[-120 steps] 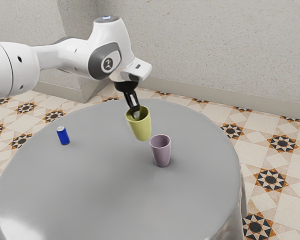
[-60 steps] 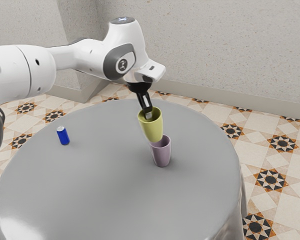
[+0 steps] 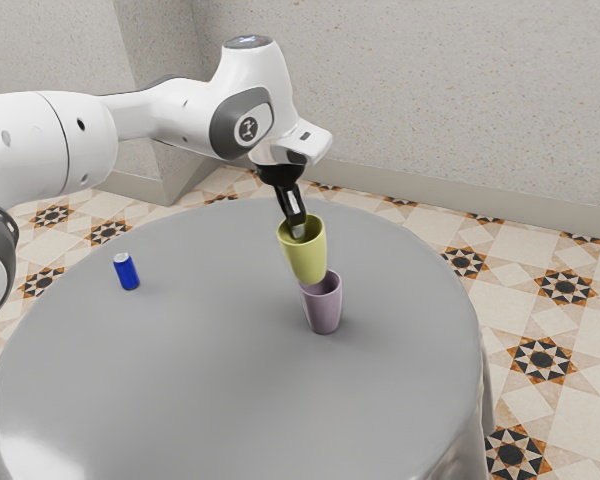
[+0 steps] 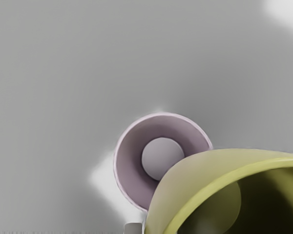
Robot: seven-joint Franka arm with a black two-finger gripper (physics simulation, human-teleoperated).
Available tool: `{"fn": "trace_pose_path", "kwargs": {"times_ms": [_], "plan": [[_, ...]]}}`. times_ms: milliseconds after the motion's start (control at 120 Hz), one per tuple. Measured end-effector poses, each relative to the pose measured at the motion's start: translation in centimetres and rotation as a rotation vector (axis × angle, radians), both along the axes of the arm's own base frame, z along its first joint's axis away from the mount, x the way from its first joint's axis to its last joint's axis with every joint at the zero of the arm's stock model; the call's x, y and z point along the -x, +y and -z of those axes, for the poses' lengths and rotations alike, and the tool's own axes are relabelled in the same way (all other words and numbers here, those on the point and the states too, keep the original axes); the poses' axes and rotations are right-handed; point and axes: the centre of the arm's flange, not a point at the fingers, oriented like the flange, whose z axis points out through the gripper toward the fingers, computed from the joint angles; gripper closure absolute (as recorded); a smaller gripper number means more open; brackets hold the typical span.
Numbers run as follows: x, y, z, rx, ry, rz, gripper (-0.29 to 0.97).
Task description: Place the left cup onto the right cup
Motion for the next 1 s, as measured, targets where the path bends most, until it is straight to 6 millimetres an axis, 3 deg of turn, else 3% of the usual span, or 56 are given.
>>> {"fn": "trace_pose_path", "kwargs": {"times_ms": [167,575,1000], "plan": [[-0.2,0.8,0.4,-0.001,0.006,-0.013,0.79],[-1.2,-0.8,0.7,0.005,-0.003,0.007,0.79],[-2.2,-0.3,1.3,0.006,-0.005,-0.002,0.79]]}}
